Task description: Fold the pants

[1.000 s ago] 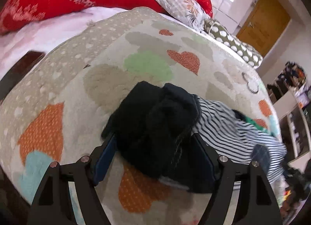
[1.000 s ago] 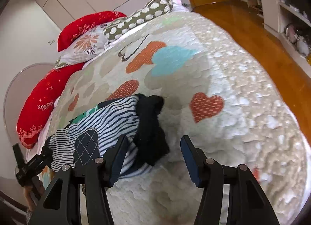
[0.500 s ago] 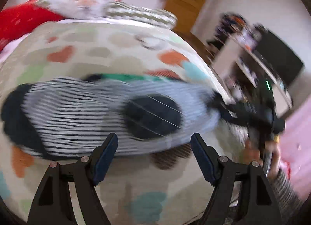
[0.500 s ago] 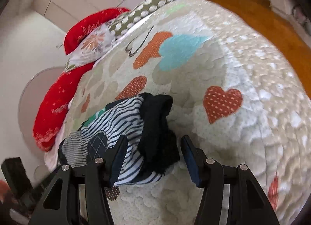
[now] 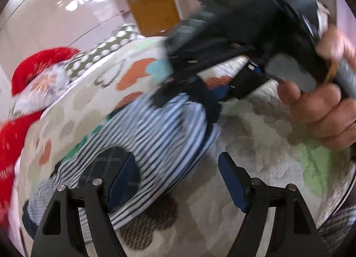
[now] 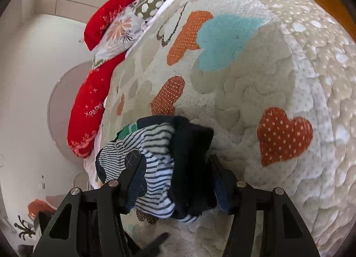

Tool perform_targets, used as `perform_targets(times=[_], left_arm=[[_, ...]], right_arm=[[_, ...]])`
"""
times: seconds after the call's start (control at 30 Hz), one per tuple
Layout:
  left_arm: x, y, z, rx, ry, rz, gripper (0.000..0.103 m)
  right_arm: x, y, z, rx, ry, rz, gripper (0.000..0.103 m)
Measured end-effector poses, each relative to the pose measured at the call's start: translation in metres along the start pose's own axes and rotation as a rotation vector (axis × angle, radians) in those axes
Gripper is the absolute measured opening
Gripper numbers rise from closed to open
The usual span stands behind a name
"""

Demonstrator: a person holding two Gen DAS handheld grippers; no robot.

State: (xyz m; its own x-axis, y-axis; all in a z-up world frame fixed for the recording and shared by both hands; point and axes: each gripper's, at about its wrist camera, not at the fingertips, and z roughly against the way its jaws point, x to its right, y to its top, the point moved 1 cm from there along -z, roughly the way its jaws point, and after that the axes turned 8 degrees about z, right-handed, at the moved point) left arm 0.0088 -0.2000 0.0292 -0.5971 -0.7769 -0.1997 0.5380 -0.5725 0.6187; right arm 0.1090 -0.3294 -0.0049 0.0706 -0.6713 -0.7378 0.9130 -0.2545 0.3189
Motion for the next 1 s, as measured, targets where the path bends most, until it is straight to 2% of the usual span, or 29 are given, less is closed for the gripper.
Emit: perform_targets(times=[0.03,0.1,0.17,0.23,0.33,0.5,0.63,0.7,0.77,0.87,0.93,0.97,1.0], left_arm=[[0.005,0.002,-0.008,-0.018,0.006,-0.015,0.076],[0.004,0.006,-0.019,-0.044,-0.017,0.020,0.067],[-0.006,0.011,-0.025,-0.070,-0.040,0.106,0.023],[-0.021,0.012,-0.023,-0.067,-0.046,0.179,0.011],[-0.044,0.007,-0.007,-0.047,-0.108,0.291,0.010],[-0.082,-0.009,0.034,0.032,-0.130,0.436,0.011],[-0.120,-0.039,0.050,0.017,-0.203,0.608,0.011],[-0.133,-0.056,0.053,-0.012,-0.243,0.679,0.018],[-0.144,-0.073,0.058,-0.023,-0.259,0.735,0.036],[-0.166,-0.100,0.072,-0.002,-0.285,0.841,0.053],[-0.178,-0.113,0.078,0.009,-0.292,0.898,0.062],[-0.186,-0.121,0.082,0.020,-0.298,0.936,0.063],[-0.190,-0.124,0.084,0.024,-0.302,0.953,0.063]], right_arm=[[-0.001,0.002,-0.003,-0.021,-0.011,0.009,0.059],[-0.001,0.004,-0.008,-0.047,-0.044,0.012,0.025],[-0.003,0.005,-0.012,-0.071,-0.077,0.035,0.021],[-0.011,0.003,-0.007,-0.064,-0.092,0.058,0.018],[-0.030,0.000,-0.001,-0.048,-0.110,0.107,0.018],[-0.084,0.004,-0.002,-0.037,-0.109,0.202,0.018],[-0.128,0.011,-0.025,-0.078,-0.140,0.290,0.018],[-0.143,0.014,-0.044,-0.108,-0.163,0.314,0.021],[-0.153,0.017,-0.067,-0.130,-0.179,0.311,0.024],[-0.162,0.019,-0.106,-0.172,-0.163,0.279,0.029],[-0.167,0.015,-0.127,-0.201,-0.148,0.267,0.035],[-0.169,0.013,-0.138,-0.215,-0.139,0.257,0.041],[-0.171,0.010,-0.144,-0.223,-0.131,0.252,0.041]])
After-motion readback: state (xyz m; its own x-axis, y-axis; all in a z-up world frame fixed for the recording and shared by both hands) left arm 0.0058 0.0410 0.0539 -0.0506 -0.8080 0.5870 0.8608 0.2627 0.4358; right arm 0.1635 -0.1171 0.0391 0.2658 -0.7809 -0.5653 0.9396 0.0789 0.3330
